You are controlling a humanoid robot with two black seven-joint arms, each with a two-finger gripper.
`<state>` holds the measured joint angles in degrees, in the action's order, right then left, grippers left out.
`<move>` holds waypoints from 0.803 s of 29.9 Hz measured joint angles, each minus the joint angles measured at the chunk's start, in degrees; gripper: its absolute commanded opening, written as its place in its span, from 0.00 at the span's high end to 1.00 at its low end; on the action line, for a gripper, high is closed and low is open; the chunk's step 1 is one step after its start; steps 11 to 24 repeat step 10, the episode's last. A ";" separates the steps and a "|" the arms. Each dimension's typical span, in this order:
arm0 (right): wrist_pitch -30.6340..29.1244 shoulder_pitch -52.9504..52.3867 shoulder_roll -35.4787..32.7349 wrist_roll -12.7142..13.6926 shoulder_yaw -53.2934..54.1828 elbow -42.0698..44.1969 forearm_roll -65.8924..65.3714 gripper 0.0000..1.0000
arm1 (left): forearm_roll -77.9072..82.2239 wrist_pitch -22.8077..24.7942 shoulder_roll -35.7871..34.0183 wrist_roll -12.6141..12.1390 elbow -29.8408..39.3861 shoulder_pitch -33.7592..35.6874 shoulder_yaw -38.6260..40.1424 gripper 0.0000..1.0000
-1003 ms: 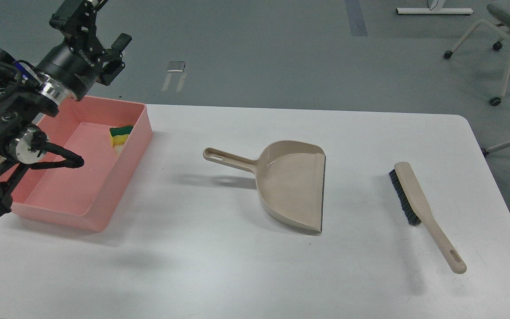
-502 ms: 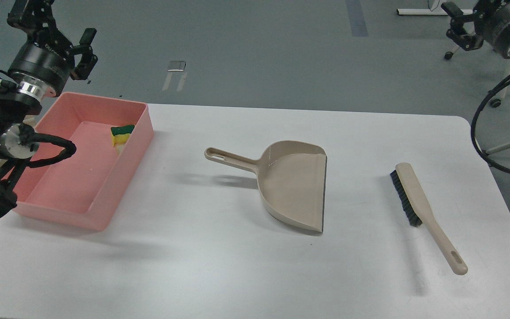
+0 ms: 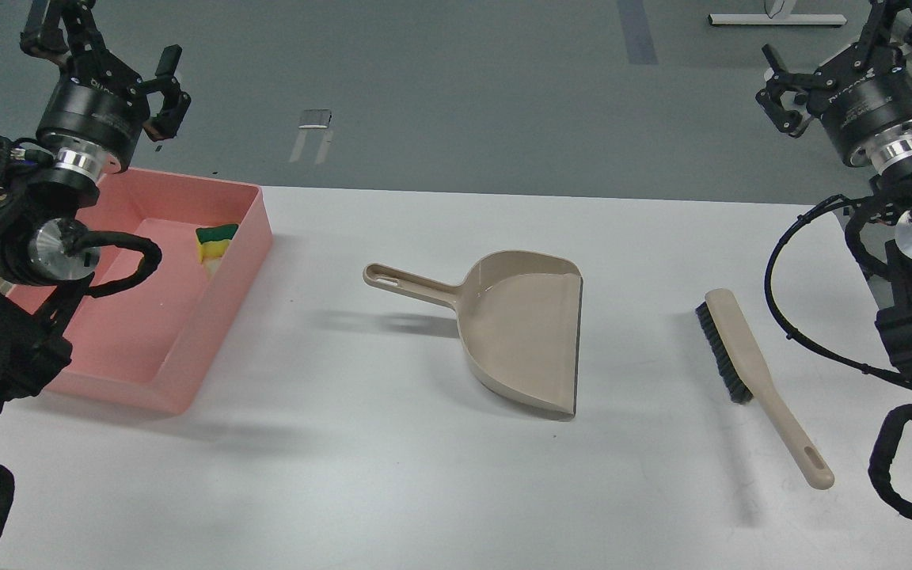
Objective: Sweep and dump garbage into bin
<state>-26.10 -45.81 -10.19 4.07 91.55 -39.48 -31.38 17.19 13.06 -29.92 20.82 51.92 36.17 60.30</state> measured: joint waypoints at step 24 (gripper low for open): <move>-1.31 1.80 0.20 -1.74 0.03 -1.22 1.05 0.00 | 0.13 2.52 1.62 0.00 -0.15 -0.70 -0.19 0.02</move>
